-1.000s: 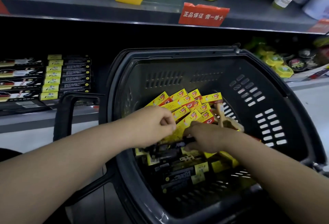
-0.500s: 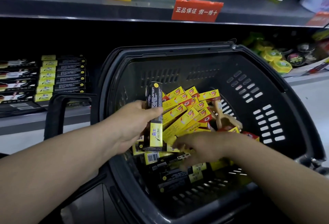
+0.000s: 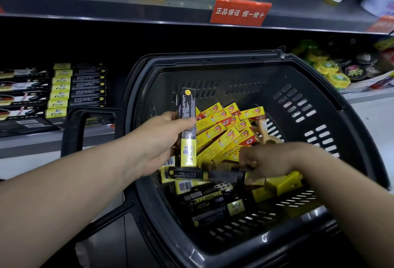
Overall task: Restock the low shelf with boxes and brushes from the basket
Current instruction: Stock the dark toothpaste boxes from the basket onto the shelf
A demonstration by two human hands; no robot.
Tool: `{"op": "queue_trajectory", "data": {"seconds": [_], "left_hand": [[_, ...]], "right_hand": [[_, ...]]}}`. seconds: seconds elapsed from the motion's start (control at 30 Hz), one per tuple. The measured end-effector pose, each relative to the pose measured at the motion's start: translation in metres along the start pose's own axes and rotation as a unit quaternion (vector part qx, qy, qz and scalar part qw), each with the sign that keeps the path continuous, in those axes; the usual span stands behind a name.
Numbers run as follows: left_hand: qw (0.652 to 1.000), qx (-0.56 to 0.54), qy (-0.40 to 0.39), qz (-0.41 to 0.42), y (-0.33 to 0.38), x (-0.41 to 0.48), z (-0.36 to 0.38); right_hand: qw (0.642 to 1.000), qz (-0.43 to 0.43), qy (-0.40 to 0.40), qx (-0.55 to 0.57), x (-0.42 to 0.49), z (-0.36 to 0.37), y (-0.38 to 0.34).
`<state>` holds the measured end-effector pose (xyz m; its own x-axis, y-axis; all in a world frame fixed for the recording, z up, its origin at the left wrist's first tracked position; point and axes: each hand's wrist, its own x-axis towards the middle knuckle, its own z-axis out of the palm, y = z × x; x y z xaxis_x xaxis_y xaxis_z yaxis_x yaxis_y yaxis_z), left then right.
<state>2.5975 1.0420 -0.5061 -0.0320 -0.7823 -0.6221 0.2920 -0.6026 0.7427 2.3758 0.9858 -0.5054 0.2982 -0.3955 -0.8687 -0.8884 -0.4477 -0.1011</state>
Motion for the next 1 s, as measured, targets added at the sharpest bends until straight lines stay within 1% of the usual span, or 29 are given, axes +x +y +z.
{"op": "queue_trajectory", "data": {"seconds": [0.03, 0.07, 0.1, 0.13, 0.17, 0.2, 0.23, 0.3, 0.37, 0.43, 0.47, 0.5, 0.53, 0.6, 0.63, 0.67, 0.7, 0.73, 0.8, 0.9, 1.0], "left_hand": [[1.000, -0.004, 0.007, 0.002, 0.001, 0.000, 0.000], [1.000, -0.010, 0.014, 0.003, 0.002, 0.001, 0.001], [1.000, -0.016, 0.017, 0.002, 0.003, 0.001, 0.002], [1.000, -0.025, 0.015, -0.001, 0.004, 0.000, 0.003], [0.999, -0.033, 0.010, -0.003, 0.005, -0.002, 0.004], [0.999, -0.041, 0.002, -0.003, 0.006, -0.003, 0.005], [0.999, -0.044, -0.008, 0.000, 0.006, -0.004, 0.007], [0.999, -0.049, -0.021, 0.006, 0.006, -0.006, 0.009], [0.999, -0.033, -0.012, 0.016, 0.007, -0.007, 0.010], [1.000, -0.002, 0.004, 0.029, 0.007, -0.006, 0.009], [0.999, 0.012, 0.008, 0.034, 0.008, -0.005, 0.008], [0.999, 0.026, 0.008, 0.037, 0.007, -0.004, 0.006], [0.998, 0.042, 0.007, 0.039, 0.007, -0.003, 0.005], [0.997, 0.073, 0.004, 0.036, 0.005, -0.001, 0.004], [0.996, 0.079, 0.001, 0.033, 0.004, 0.000, 0.003], [0.996, 0.079, -0.002, 0.029, 0.004, 0.002, 0.003], [0.996, 0.079, -0.004, 0.028, 0.003, 0.003, 0.003], [0.996, 0.080, -0.007, 0.030, 0.004, 0.003, 0.004], [0.996, 0.079, -0.005, 0.031, 0.004, 0.004, 0.005], [0.997, 0.073, 0.004, 0.019, 0.005, 0.005, 0.005], [0.997, 0.073, 0.015, 0.015, 0.006, 0.005, 0.007]], "right_hand": [[0.997, -0.001, 0.022, 0.075, -0.010, -0.008, 0.003], [0.982, -0.012, 0.039, 0.183, -0.018, -0.014, 0.003], [0.955, -0.029, 0.051, 0.292, -0.026, -0.019, 0.000], [0.925, -0.050, 0.059, 0.373, -0.031, -0.022, -0.006], [0.900, -0.069, 0.063, 0.426, -0.032, -0.023, -0.013], [0.881, -0.092, 0.065, 0.461, -0.032, -0.023, -0.023], [0.869, -0.111, 0.070, 0.477, -0.029, -0.021, -0.033], [0.860, -0.136, 0.087, 0.484, -0.019, -0.014, -0.051], [0.855, -0.146, 0.115, 0.485, -0.010, -0.009, -0.058], [0.860, -0.163, 0.116, 0.470, -0.008, -0.011, -0.054], [0.868, -0.170, 0.098, 0.456, -0.008, -0.013, -0.048], [0.884, -0.171, 0.075, 0.430, -0.007, -0.014, -0.041], [0.910, -0.161, 0.056, 0.378, -0.003, -0.012, -0.033], [0.973, -0.113, 0.025, 0.198, 0.012, -0.003, -0.019], [0.992, -0.085, 0.004, 0.090, 0.021, 0.004, -0.014], [0.998, -0.063, -0.019, -0.005, 0.031, 0.013, -0.011], [0.996, -0.050, -0.040, -0.067, 0.038, 0.021, -0.011], [0.993, -0.042, -0.052, -0.096, 0.044, 0.030, -0.013], [0.992, -0.044, -0.051, -0.110, 0.054, 0.044, -0.017], [0.992, -0.050, -0.025, -0.112, 0.063, 0.052, -0.024], [0.994, -0.058, -0.001, -0.094, 0.062, 0.042, -0.024]]}}
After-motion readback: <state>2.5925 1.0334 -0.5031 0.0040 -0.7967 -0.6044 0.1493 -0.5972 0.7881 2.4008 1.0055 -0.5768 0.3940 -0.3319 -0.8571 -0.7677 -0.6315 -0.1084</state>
